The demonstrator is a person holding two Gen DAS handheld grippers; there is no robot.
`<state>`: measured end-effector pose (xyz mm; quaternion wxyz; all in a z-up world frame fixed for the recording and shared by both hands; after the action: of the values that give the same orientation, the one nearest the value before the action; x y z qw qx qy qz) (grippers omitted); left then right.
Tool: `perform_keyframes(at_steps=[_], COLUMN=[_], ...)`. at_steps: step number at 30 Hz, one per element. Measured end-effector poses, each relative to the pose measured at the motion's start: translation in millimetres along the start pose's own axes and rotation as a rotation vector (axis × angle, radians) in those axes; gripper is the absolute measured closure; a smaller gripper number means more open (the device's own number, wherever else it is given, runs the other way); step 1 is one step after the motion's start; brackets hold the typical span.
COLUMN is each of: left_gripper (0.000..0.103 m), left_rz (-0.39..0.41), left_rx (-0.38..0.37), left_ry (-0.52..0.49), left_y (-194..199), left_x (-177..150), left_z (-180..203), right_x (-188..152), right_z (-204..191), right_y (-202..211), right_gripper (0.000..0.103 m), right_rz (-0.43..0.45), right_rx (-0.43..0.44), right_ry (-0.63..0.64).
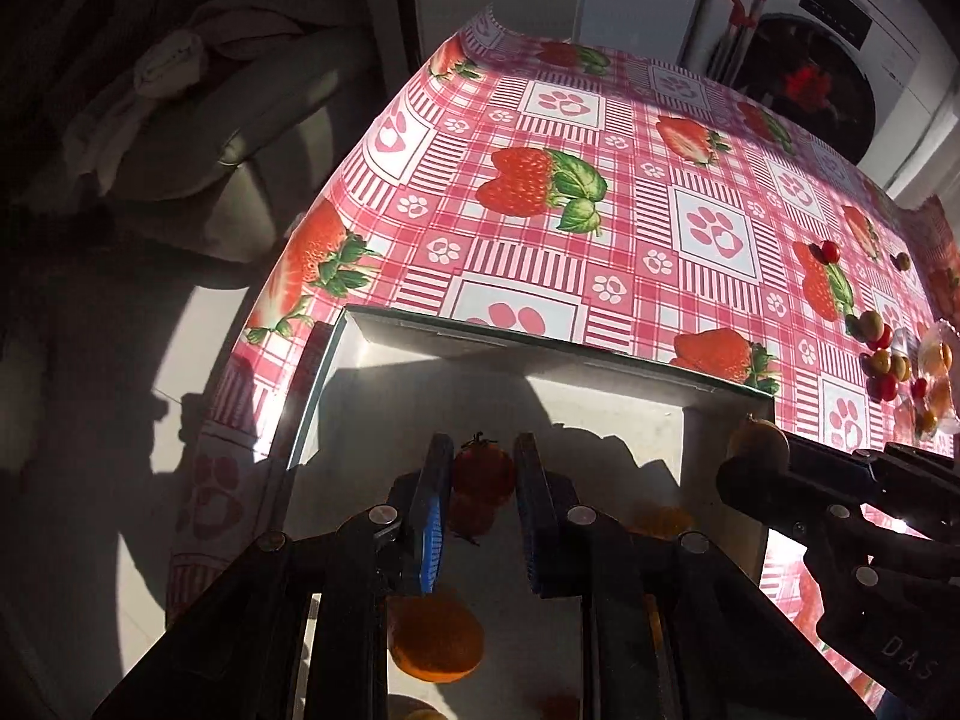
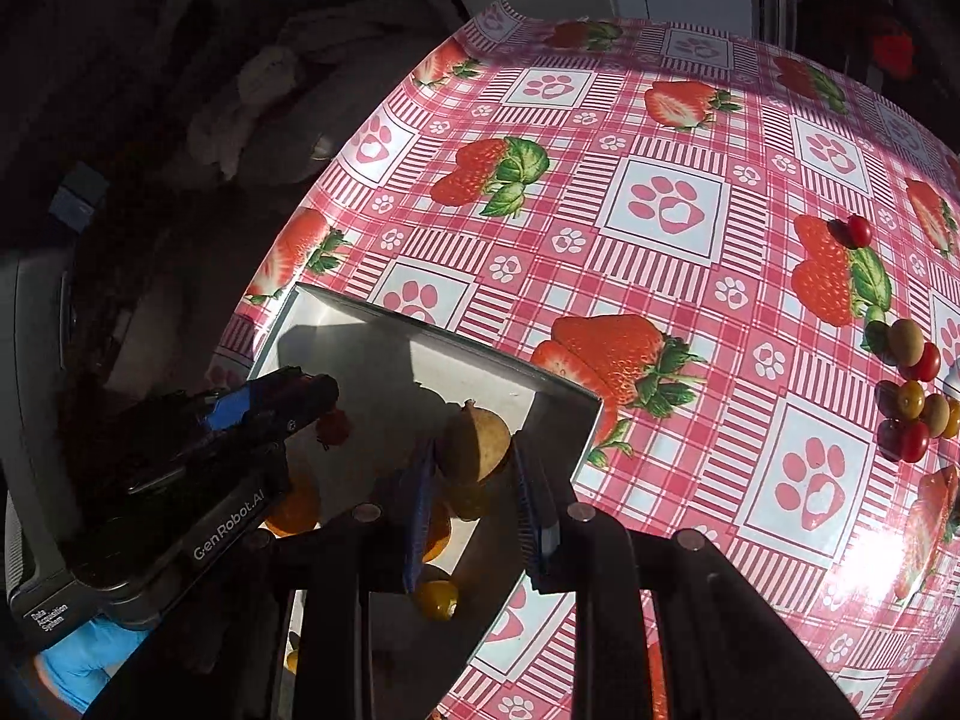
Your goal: Organize fruits
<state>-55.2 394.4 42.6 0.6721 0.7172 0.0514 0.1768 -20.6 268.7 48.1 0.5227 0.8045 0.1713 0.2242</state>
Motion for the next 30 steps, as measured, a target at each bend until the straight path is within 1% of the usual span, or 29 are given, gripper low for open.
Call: perform_keyframes(at_steps=[4,8,11,13,14,15,16,17,19,20,23,25,26,27,28,29,30], left_gripper=[0.08,0.08,0.079,0.064,0.046,0.033,0.03,0.03,0.03,0.03,0.03,0.03,0.03,0.025,0.019,0.01,0.003], left_rz=[-0.033,-0.071,-0.071,-0.071,-0.072,-0.07,-0.066,-0.065,-0.068,-0.067,-0.07,-0.072,-0.069,-0.065,-0.064,-0.061,-0.059], left_rx=[0.01,0.017,0.018,0.045,0.08,0.086,0.07,0.051,0.058,0.068,0.062,0.059,0.057,0.056,0.065,0.085,0.091], left_ry=[-0.009,-0.027,-0.037,-0.042,-0.034,-0.019,-0.005,0.005,0.01,0.006,0.015,0.016,0.015,0.013,0.012,0.014,0.012], left_y=[-19,-33,-33,-34,-35,-36,-35,-35,-33,-31,-25,-20,-17,-12,-9,-5,-2], left_x=[7,8,8,8,9,10,9,8,6,5,2,-2,-4,-7,-10,-13,-17], left_z=[-2,1,2,1,-2,-7,-11,-14,-19,-19,-22,-23,-24,-22,-21,-21,-21], right_x=[9,13,13,12,12,13,13,14,14,13,11,7,5,4,1,-2,-4], right_z=[-7,-8,-9,-11,-11,-10,-8,-7,-8,-8,-6,-9,-10,-12,-12,-14,-12], right_y=[-20,-38,-50,-51,-52,-52,-52,-51,-48,-45,-31,-22,-17,-12,-7,-2,4], right_gripper=[0.076,0.076,0.075,0.074,0.074,0.074,0.072,0.07,0.056,0.054,0.045,0.032,0.029,0.024,0.023,0.023,0.023], right_rz=[-0.036,-0.087,-0.128,-0.126,-0.13,-0.129,-0.131,-0.133,-0.121,-0.113,-0.088,-0.075,-0.069,-0.061,-0.055,-0.048,-0.048], right_rx=[-0.022,-0.069,-0.101,-0.116,-0.124,-0.12,-0.109,-0.094,-0.096,-0.099,-0.082,-0.078,-0.077,-0.076,-0.08,-0.098,-0.112], right_ry=[0.013,0.03,0.046,0.059,0.059,0.054,0.048,0.045,0.05,0.053,0.054,0.053,0.053,0.05,0.049,0.045,0.038])
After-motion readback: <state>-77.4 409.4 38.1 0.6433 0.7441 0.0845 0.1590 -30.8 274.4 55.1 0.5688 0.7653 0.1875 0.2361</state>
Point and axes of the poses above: each gripper's, at about its wrist camera, not at the fingertips, and y roughly against the way its jaws point, z to its right, x to its top, the point moved 1 cm from there along -y, roughly the way its jaws point, and after that the axes turned 9 degrees about -z, right-handed, at the moved point
